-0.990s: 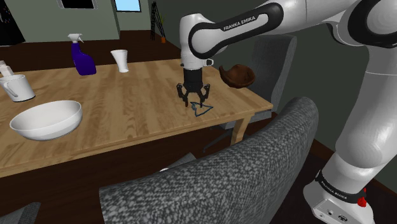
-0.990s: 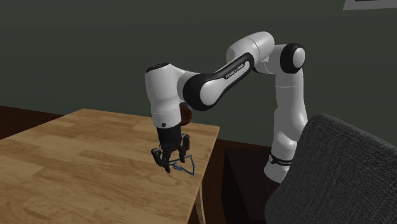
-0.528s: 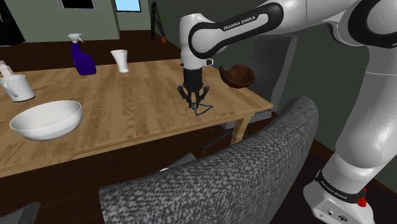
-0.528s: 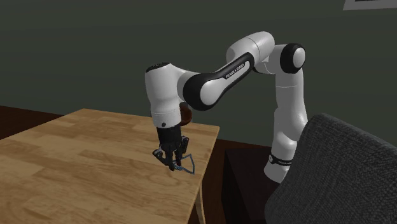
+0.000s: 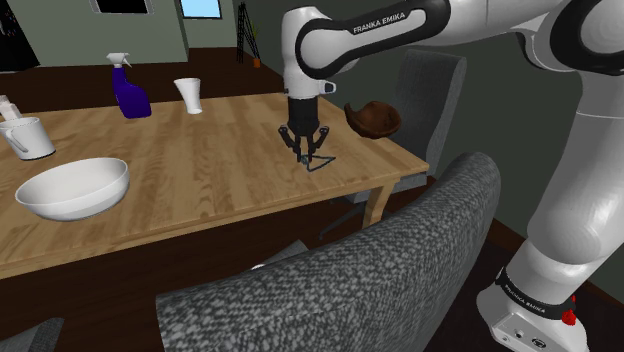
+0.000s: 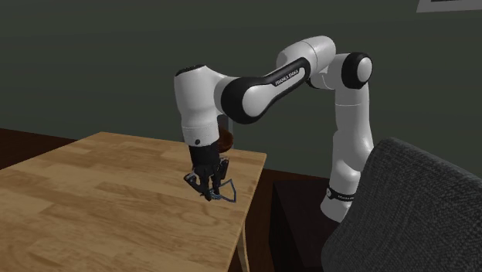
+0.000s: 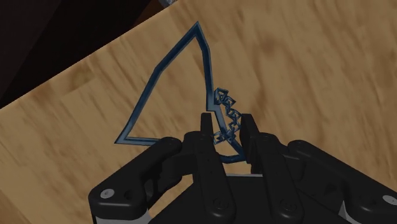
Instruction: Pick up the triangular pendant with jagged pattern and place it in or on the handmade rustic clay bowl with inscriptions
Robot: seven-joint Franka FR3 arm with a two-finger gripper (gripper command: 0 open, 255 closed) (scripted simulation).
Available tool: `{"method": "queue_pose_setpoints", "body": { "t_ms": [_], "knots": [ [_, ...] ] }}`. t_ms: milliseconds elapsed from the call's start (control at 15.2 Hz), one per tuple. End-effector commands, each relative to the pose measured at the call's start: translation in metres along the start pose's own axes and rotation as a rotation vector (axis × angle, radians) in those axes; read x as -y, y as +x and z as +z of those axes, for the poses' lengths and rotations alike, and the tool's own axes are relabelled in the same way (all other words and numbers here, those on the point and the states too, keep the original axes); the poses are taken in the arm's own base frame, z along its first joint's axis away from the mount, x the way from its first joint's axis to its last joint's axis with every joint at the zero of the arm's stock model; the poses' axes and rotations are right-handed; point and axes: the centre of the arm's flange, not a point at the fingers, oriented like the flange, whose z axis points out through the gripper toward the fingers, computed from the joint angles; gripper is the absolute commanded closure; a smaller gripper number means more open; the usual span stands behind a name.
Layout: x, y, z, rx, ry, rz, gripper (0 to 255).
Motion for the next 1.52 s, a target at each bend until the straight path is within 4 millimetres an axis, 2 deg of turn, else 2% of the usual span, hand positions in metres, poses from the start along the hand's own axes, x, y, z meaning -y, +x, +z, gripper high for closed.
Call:
{"method": "queue_pose_setpoints", "body": {
  "t_ms": [0, 1452],
  "knots": [
    [-0.001, -0.002, -0.011, 0.000, 0.000, 0.000, 255],
    [-0.007, -0.011, -0.127, 0.000, 0.000, 0.000, 255]
  ]
}}
